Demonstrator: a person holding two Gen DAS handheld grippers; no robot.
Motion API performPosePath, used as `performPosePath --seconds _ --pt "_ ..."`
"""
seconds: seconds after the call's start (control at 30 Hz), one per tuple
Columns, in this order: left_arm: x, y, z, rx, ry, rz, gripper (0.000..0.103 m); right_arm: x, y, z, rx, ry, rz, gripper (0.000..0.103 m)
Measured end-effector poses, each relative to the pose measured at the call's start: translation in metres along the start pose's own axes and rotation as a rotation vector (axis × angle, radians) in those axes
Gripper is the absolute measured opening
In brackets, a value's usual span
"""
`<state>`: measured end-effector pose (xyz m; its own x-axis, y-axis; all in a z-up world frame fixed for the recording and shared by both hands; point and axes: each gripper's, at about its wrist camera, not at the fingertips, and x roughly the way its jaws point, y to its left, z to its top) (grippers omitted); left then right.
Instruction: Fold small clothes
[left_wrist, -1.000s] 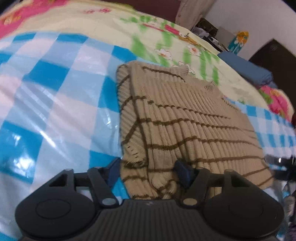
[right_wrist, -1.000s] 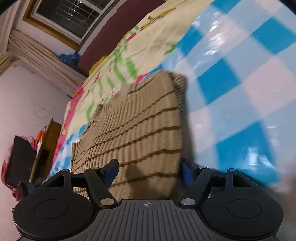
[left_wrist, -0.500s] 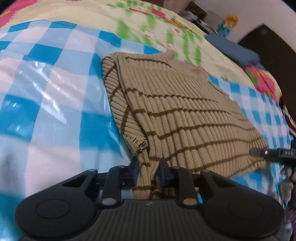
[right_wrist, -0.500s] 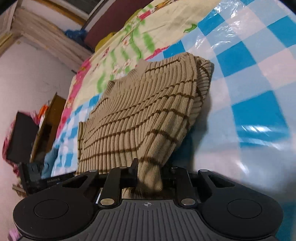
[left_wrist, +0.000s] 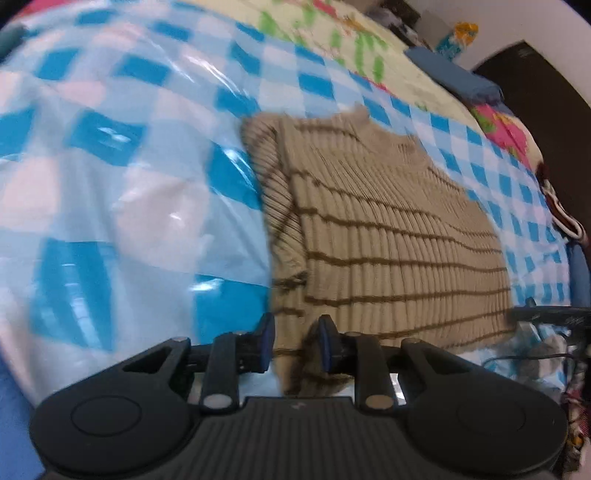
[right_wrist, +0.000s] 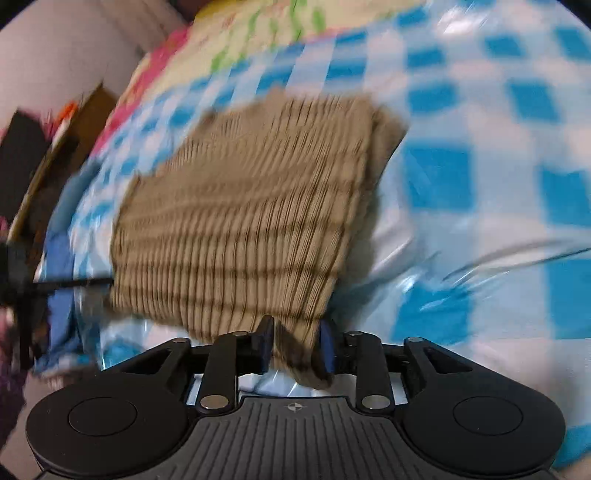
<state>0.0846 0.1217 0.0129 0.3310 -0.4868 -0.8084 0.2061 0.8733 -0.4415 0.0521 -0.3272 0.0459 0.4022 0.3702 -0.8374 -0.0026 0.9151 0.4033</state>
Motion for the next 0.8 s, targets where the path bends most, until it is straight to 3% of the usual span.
performPosePath --seconds 0.07,0.17,0.3,0.43,0.47,0.53,0.6,0.63,0.73,0.8 --pt "-0.019 -0.002 0.0 0.017 -0.089 0.025 0.028 -0.022 0.001 0.007 -0.005 -0.106 -0.039 0.039" --pt "-0.033 -0.013 0.009 0.036 -0.192 -0.012 0.03 -0.024 0.005 0.027 -0.066 -0.204 -0.085 0.064" --pt "-0.012 -0.046 0.028 0.16 -0.208 -0.019 0.038 0.019 0.016 0.054 -0.137 -0.236 -0.144 0.063" --pt "0.031 -0.08 0.037 0.343 -0.2 0.077 0.039 0.064 0.034 0.069 -0.256 -0.218 -0.216 0.062" --pt "0.042 -0.085 0.037 0.388 -0.199 0.111 0.039 0.074 0.032 0.071 -0.271 -0.19 -0.221 0.061" --pt "0.063 -0.086 0.039 0.446 -0.183 0.204 0.04 0.093 0.034 0.072 -0.336 -0.154 -0.286 0.043" --pt "0.079 -0.082 0.043 0.484 -0.186 0.285 0.038 0.094 0.03 0.079 -0.33 -0.155 -0.32 0.013" --pt "0.081 -0.081 0.045 0.495 -0.203 0.313 0.036 0.087 0.025 0.085 -0.295 -0.172 -0.303 0.005" --pt "0.086 -0.077 0.055 0.489 -0.246 0.38 0.031 0.072 0.01 0.094 -0.183 -0.244 -0.286 0.003" --pt "0.088 -0.071 0.059 0.447 -0.243 0.361 0.031 0.069 0.003 0.096 -0.12 -0.238 -0.289 0.01"
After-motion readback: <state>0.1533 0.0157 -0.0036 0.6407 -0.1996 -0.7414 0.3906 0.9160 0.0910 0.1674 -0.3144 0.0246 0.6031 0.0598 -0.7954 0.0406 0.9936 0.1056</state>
